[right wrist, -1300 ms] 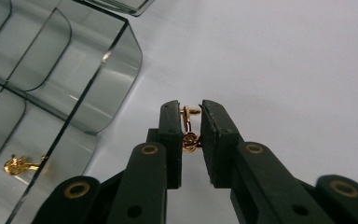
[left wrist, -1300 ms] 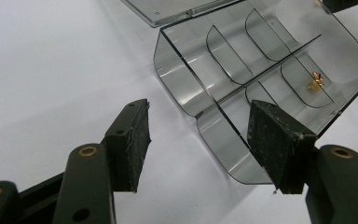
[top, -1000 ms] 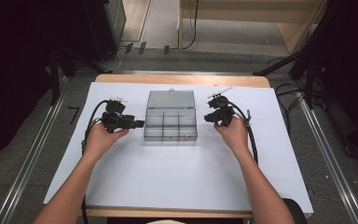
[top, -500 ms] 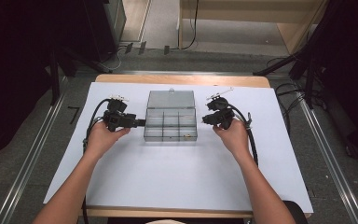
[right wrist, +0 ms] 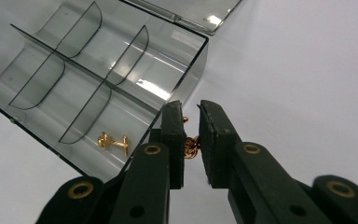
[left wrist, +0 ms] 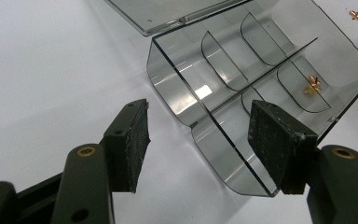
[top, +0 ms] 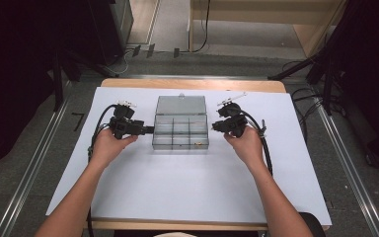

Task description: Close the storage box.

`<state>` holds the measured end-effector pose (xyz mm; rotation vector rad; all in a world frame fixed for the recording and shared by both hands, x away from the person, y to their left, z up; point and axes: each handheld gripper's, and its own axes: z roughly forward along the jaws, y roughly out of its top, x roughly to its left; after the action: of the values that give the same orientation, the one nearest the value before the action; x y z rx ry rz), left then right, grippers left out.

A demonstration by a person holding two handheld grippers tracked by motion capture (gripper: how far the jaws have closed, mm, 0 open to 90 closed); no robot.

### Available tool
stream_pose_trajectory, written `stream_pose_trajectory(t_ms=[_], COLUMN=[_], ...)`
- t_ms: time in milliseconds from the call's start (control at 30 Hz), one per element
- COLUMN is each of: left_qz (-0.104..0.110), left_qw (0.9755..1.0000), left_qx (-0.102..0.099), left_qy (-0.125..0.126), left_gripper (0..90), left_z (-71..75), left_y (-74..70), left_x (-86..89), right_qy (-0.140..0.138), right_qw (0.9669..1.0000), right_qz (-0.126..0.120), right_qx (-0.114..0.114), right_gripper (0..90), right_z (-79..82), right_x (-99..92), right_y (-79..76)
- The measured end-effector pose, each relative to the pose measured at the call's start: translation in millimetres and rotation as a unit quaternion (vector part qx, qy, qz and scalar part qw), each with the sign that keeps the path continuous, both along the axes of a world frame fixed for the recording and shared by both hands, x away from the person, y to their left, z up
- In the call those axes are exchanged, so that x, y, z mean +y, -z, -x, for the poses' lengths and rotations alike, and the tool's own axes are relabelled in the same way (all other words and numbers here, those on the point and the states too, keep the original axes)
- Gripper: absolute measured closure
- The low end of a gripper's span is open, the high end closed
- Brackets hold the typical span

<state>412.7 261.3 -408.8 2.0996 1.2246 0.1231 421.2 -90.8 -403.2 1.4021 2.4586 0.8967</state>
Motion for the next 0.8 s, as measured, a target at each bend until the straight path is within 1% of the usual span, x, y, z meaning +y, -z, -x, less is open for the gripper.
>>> stream_pose_trajectory(t_ms=[200, 300, 333, 700, 733, 767, 800], left_qz=[0.001, 0.000, 0.000, -0.001, -0.001, 0.000, 0.000], left_qw=[1.0000, 1.0000, 1.0000, 1.0000, 1.0000, 1.0000, 1.0000], left_qx=[-0.002, -0.002, -0.002, -0.003, -0.003, -0.003, -0.003], left_qy=[-0.001, -0.001, -0.001, -0.003, -0.003, -0.003, -0.003], left_gripper=[39.4, 39.4, 39.4, 39.4, 39.4, 39.4, 39.4], left_z=[0.1, 0.2, 0.3, 0.8, 0.8, 0.7, 0.7], left_y=[-0.2, -0.2, -0.1, -0.3, -0.2, -0.1, -0.1], left_x=[0.2, 0.1, 0.2, 0.4, 0.4, 0.4, 0.4], right_qy=[-0.010, -0.016, -0.020, -0.033, -0.034, -0.040, -0.040], right_qw=[0.9999, 0.9998, 0.9997, 0.9994, 0.9994, 0.9992, 0.9992], right_qz=[-0.006, -0.008, -0.007, -0.005, -0.004, -0.001, -0.001], right_qx=[-0.005, -0.007, -0.007, -0.004, -0.002, -0.004, -0.004], right_gripper=[82.0, 81.9, 82.0, 82.4, 82.7, 88.1, 88.1], right_z=[3.1, 5.1, 5.6, 8.9, 9.1, 10.3, 10.3], right_x=[4.2, 9.1, 10.7, 21.9, 22.8, 25.4, 25.4], right_y=[-3.6, -5.5, -5.6, -3.4, -3.2, -1.6, -1.6])
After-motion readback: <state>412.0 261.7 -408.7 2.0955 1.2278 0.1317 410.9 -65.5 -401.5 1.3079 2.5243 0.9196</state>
